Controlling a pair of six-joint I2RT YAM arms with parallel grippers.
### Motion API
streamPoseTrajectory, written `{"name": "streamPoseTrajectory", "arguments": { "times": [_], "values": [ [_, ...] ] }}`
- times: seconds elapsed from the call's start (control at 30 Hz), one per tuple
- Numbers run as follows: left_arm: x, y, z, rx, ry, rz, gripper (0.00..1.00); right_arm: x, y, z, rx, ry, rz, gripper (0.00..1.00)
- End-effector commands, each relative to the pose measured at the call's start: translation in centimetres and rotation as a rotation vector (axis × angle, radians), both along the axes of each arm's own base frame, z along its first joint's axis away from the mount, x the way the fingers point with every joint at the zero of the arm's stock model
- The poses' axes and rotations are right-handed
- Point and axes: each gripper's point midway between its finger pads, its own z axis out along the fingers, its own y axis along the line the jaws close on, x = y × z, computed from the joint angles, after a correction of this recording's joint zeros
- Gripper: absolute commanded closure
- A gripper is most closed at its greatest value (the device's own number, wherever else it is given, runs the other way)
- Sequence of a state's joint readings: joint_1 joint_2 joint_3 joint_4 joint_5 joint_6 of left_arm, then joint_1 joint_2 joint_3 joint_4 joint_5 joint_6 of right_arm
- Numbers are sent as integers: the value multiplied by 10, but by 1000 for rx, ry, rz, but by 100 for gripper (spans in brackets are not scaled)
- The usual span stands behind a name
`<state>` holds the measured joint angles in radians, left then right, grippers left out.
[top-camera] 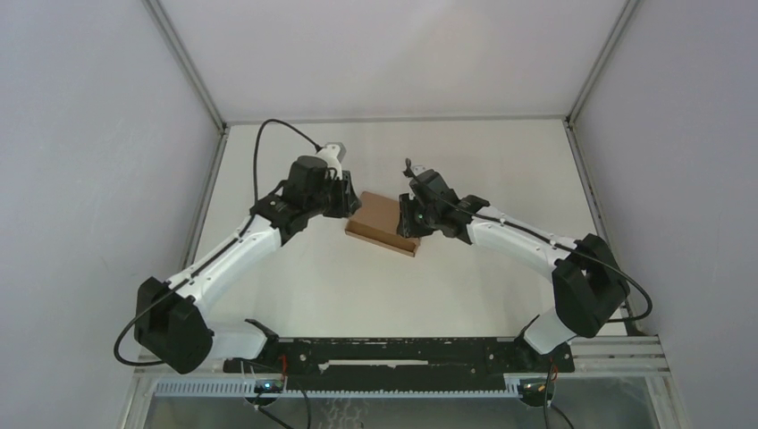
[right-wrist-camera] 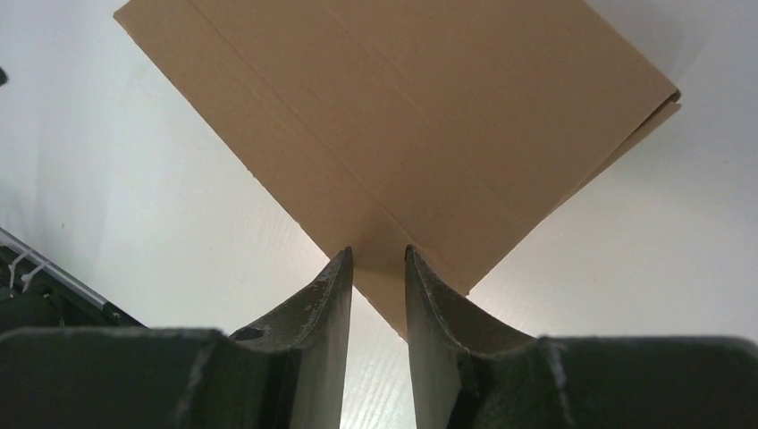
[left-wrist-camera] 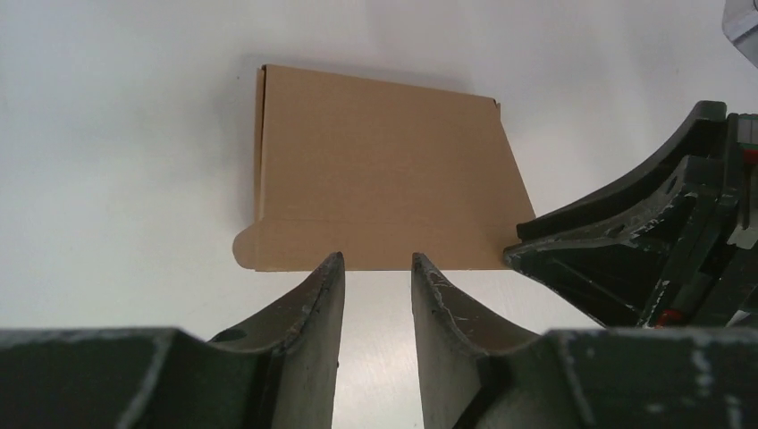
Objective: Fold the paper box
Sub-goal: Close the paper box at the center of the board.
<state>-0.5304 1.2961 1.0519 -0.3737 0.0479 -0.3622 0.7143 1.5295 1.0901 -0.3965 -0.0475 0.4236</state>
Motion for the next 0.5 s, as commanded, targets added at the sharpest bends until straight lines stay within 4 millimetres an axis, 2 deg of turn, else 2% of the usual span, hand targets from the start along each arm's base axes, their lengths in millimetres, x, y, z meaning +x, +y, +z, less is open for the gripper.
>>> {"name": "streamPoseTrajectory", "arguments": {
  "times": [0.0, 0.33, 0.47],
  "values": [
    [0, -8, -20, -21, 16, -37, 62, 7, 9, 8, 12, -38, 6, 64],
    [-2, -11, -76, 11, 104, -47, 65, 1, 8, -9, 3, -10, 8, 64],
    [-3, -11, -90, 18, 129, -46, 65, -2, 8, -21, -2, 13, 12, 65]
  ]
}}
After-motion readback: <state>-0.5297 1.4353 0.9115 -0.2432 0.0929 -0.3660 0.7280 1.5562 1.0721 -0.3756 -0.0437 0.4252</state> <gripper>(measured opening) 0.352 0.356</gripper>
